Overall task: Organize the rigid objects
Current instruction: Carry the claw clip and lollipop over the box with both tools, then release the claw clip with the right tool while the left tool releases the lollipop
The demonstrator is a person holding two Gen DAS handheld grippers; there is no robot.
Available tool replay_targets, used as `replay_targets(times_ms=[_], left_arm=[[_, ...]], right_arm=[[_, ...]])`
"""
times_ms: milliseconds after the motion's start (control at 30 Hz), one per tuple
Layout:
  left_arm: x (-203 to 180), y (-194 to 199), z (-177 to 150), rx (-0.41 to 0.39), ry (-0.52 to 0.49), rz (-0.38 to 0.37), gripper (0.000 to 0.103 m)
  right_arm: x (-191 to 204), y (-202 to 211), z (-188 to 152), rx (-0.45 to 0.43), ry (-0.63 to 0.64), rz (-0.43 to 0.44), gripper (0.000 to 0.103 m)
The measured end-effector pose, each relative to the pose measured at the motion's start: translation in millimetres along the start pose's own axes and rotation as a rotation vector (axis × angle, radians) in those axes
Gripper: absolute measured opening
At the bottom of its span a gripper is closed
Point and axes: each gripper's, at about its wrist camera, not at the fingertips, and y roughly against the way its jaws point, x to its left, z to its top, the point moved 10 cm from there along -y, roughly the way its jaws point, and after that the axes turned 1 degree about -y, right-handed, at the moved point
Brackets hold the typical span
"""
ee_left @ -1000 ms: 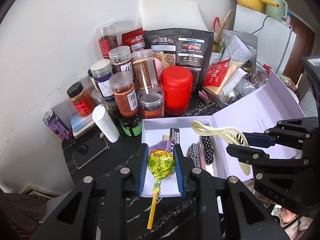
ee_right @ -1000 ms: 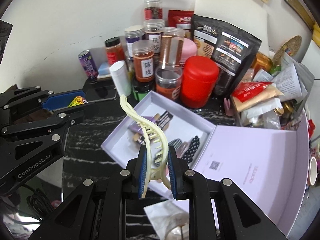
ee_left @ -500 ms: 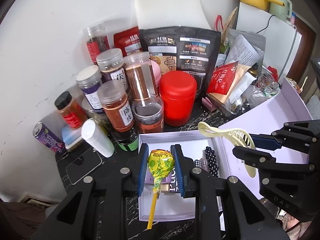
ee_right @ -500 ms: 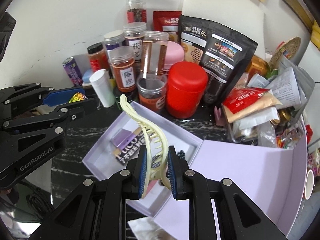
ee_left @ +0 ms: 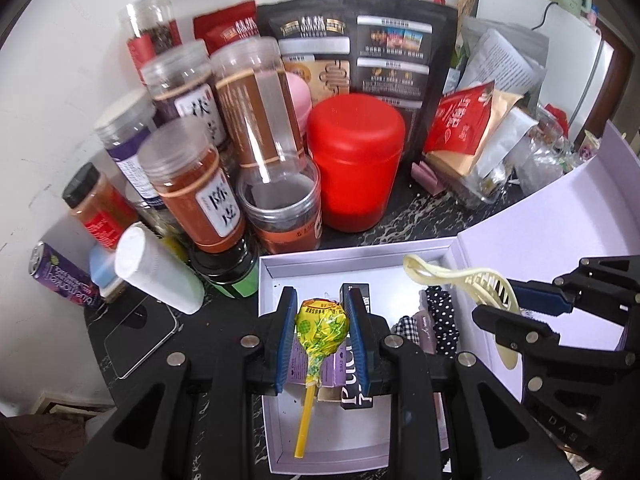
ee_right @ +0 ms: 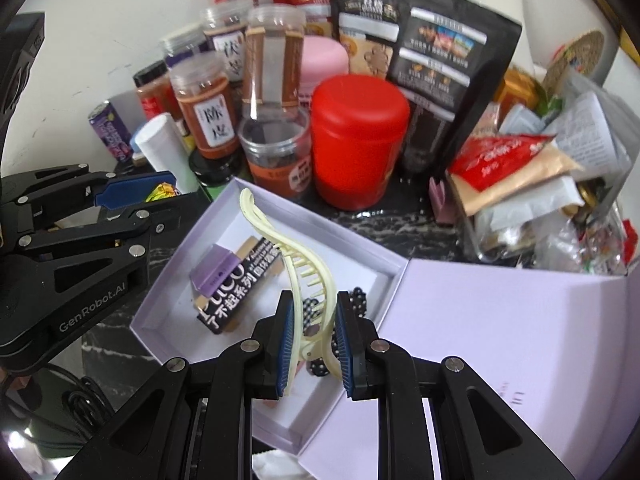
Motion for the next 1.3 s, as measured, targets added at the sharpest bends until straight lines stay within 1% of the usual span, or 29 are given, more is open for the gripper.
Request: replay_targets(times_ms=[200, 467, 600, 833, 1100, 1300], left_arm=[[-3, -29, -12, 0.052, -0.002, -0.013, 0.025], [-3, -55, -26, 0.095, 0.012, -0.027, 0.025], [-2, -66, -27, 0.101, 0.011, -0.035, 0.025], [2, -85, -25, 0.115, -0.001, -0.026, 0.025], [-1, -106, -31, 0.151, -0.019, -0.036, 0.025], [-7, -109, -28, 0.138, -0.042, -0.026, 0.025]], right_arm=[[-1, -25, -11, 0.04, -0.041, -0.002, 0.02], [-4, -53, -23, 0.085, -0.086, -0.018, 0.02], [-4, -65, -24, 0.099, -0.101, -0.013, 0.02], [-3, -84, -26, 0.129, -0.114, -0.023, 0.02], [-8, -101, -29, 0.153, -0.154, -0.035, 0.02], [-14, -114, -33, 0.179, -0.176, -0.048, 0.02]])
